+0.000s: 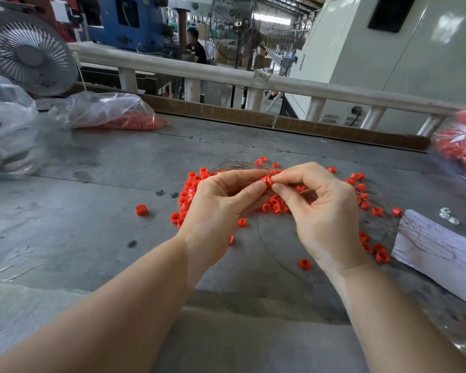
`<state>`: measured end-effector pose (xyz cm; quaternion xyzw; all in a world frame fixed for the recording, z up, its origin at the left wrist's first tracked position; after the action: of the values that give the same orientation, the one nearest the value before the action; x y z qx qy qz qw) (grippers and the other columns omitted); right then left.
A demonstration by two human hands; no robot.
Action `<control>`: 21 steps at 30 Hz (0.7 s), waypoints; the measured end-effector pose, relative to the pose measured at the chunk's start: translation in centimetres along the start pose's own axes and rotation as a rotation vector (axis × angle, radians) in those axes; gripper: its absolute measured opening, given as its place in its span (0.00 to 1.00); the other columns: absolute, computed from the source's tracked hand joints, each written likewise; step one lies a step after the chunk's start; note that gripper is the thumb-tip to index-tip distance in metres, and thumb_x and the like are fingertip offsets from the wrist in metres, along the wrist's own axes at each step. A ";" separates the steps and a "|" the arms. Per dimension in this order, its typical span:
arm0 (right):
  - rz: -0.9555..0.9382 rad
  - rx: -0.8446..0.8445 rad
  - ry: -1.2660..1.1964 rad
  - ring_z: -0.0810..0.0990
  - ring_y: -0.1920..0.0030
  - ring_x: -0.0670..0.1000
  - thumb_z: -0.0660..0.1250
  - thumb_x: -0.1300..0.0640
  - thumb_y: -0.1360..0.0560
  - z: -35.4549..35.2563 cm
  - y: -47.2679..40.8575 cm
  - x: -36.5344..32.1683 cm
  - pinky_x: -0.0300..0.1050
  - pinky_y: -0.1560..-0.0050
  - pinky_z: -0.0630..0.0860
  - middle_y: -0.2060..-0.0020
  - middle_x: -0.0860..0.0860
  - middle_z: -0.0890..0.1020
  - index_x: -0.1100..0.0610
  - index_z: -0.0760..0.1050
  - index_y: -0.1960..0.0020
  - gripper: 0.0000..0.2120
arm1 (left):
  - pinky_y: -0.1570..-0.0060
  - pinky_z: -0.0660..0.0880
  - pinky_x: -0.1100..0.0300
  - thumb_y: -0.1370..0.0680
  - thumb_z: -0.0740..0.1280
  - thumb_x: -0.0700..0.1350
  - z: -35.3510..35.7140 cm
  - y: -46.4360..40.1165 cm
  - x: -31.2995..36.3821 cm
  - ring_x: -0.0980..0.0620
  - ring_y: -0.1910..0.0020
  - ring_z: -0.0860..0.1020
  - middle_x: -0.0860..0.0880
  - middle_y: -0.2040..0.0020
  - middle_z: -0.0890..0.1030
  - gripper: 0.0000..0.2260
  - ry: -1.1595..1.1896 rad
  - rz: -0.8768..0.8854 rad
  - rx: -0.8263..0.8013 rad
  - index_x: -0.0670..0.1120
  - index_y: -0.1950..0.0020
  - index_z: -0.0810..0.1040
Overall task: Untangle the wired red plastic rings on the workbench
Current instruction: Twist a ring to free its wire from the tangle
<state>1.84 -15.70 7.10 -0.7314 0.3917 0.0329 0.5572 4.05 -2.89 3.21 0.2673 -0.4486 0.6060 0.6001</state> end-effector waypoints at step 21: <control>-0.041 -0.019 0.032 0.77 0.59 0.45 0.70 0.69 0.30 0.4 0.1 -0.2 0.30 0.55 0.72 0.62 0.50 0.79 0.63 0.81 0.58 0.04 | 0.59 0.78 0.68 0.29 0.67 0.34 -0.1 0.0 -0.3 0.54 0.59 0.83 0.47 0.60 0.85 0.07 0.034 -0.032 0.021 0.40 0.54 0.81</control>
<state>1.82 -15.25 6.91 -0.7449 0.3851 0.0136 0.5446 4.09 -2.92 2.89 0.2702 -0.4276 0.6053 0.6146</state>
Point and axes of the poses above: each hand's wrist, its own y-axis away from the middle knuckle, its own z-axis out of the palm, x = y × z, the point moved 5 cm from there along -y, towards the middle knuckle
